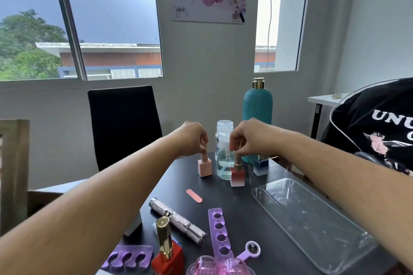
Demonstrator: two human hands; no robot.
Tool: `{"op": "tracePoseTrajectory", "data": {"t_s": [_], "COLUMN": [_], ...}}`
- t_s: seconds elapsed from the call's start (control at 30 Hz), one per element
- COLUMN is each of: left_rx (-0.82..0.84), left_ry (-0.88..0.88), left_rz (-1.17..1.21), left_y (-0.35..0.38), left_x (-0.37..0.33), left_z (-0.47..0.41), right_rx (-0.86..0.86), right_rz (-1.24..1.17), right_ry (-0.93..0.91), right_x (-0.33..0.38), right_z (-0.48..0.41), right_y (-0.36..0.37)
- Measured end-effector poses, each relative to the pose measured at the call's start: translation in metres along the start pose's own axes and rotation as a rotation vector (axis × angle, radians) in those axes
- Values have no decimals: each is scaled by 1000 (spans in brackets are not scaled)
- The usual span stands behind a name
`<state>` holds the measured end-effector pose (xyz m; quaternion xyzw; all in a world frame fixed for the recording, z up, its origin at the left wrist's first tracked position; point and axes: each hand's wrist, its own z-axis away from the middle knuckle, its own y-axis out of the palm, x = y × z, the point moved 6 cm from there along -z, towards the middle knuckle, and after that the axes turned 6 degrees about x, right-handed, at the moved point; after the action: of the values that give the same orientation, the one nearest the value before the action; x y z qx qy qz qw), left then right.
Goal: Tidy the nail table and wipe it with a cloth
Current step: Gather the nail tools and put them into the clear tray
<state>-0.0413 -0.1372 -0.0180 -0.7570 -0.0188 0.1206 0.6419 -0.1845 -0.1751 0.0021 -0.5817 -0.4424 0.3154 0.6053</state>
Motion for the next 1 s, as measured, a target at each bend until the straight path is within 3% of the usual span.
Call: {"op": "tracePoseTrajectory", "data": {"t_s": [0.23,0.47,0.77,1.0], "left_rx": [-17,-47,18,-88], "left_ry": [-7,-53,-164,-165], "left_rz": [-66,-59,-46,62], "left_y": [-41,-72,-45,-22], "left_x": [6,22,53,64], "left_z": [39,102,169,194], "right_rx": [-57,-47,140,223], "right_rz": [4,-98,-251,-242], "right_ry": [4,-118,-257,-300], "right_x": [21,73,141,163], "right_z": [14,32,55,59], "right_y": [-23,-30,3,35]}}
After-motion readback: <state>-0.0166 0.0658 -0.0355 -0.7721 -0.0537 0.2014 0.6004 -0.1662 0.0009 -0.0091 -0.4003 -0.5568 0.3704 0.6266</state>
